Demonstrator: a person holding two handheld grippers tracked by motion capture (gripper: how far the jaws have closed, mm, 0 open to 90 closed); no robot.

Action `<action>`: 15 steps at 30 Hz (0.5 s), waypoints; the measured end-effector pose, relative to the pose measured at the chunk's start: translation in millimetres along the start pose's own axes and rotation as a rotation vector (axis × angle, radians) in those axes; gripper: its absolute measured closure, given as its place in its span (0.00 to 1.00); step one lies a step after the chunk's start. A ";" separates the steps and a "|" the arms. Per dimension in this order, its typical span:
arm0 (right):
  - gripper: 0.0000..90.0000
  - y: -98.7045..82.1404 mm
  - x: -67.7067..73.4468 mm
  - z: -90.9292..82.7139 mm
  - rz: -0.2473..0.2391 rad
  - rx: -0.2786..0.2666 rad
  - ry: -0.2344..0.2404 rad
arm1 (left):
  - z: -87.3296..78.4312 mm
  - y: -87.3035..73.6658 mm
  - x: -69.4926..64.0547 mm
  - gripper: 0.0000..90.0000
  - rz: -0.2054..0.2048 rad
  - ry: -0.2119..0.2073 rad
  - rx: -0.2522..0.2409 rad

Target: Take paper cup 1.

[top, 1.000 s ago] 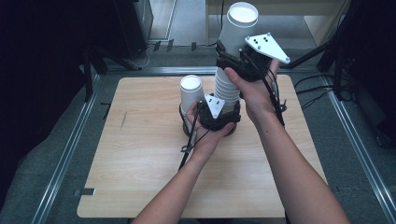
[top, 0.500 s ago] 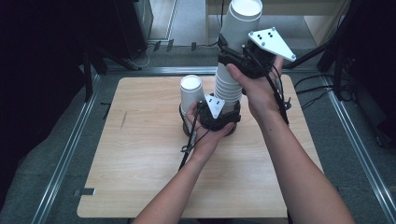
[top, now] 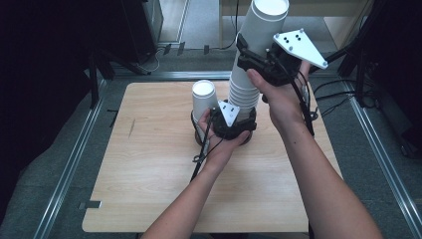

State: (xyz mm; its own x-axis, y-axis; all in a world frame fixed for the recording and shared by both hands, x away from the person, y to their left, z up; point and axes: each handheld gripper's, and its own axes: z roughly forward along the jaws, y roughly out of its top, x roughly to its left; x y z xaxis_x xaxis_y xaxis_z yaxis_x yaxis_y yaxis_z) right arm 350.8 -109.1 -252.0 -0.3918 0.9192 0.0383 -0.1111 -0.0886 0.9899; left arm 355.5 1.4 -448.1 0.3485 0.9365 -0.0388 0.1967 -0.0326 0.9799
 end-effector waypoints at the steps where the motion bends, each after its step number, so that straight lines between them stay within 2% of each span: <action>1: 0.17 0.6 -0.4 -2.1 0.002 -0.001 0.001 | -0.1 0.0 0.0 0.13 0.000 0.000 0.000; 8: 0.17 1.9 -6.9 -14.8 0.001 -0.003 0.000 | -0.8 -0.1 0.6 0.13 -0.001 -0.004 0.004; 15: 0.17 0.3 -21.1 -28.1 0.000 0.003 -0.028 | -1.0 -0.4 0.7 0.13 0.000 -0.004 0.006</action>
State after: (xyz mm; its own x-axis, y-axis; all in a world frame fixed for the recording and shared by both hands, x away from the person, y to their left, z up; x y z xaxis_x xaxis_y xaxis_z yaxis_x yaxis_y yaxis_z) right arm 333.3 -139.3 -256.3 -0.3662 0.9296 0.0424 -0.1084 -0.0878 0.9902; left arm 354.8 2.4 -448.3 0.3519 0.9352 -0.0391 0.2019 -0.0350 0.9788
